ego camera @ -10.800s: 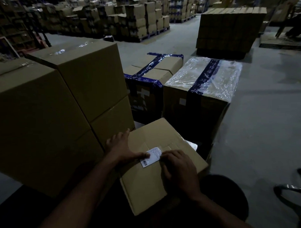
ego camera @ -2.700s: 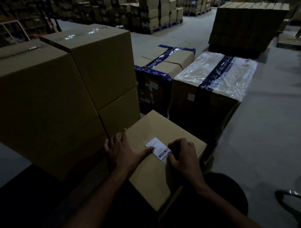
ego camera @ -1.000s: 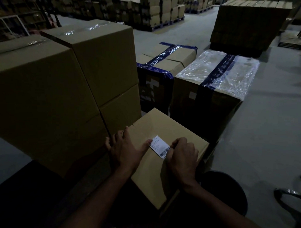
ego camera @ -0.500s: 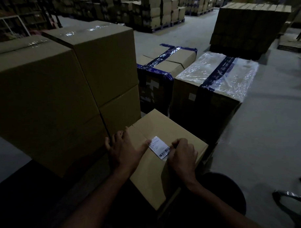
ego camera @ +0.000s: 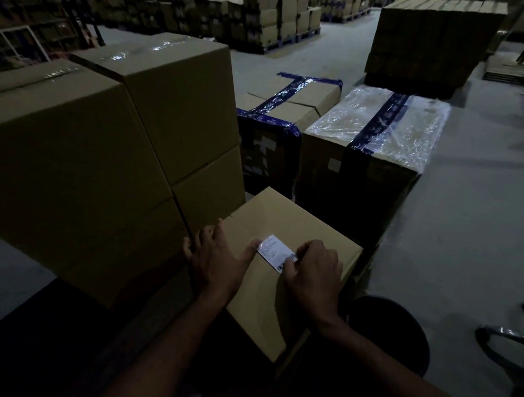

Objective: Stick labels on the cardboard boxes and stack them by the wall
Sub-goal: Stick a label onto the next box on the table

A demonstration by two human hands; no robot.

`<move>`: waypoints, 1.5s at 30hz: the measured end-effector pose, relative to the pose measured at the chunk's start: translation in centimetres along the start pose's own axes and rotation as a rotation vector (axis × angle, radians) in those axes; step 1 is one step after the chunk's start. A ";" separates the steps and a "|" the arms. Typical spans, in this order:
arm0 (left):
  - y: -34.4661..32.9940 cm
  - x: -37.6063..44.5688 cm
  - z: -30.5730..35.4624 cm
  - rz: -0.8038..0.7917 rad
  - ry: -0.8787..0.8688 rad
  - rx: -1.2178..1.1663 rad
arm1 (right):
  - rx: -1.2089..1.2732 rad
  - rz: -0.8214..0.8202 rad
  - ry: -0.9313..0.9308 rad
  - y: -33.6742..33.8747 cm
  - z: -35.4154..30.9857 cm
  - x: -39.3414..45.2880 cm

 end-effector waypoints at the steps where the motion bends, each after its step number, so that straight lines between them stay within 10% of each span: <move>1: 0.0 0.0 0.0 -0.005 0.000 0.001 | 0.002 -0.025 -0.022 -0.1 -0.1 0.3; 19: -0.1 0.1 0.0 0.014 -0.004 -0.005 | 0.323 -0.189 -0.134 -0.8 -0.1 1.5; 34: -0.1 0.1 -0.2 0.004 0.005 -0.026 | -0.053 -0.149 0.050 -1.3 -2.3 -1.0; 45: -1.1 0.3 -0.5 -0.026 0.033 -0.062 | 0.532 -0.478 -0.235 -0.9 -1.2 1.5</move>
Point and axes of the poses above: each hand's wrist, its own x-axis towards the middle knuckle, its own y-axis out of the back of the hand, z = x × y, the point moved 6 cm from there along x, towards the middle knuckle, and after that the axes turned 8 degrees about z, right-handed, at the moved point
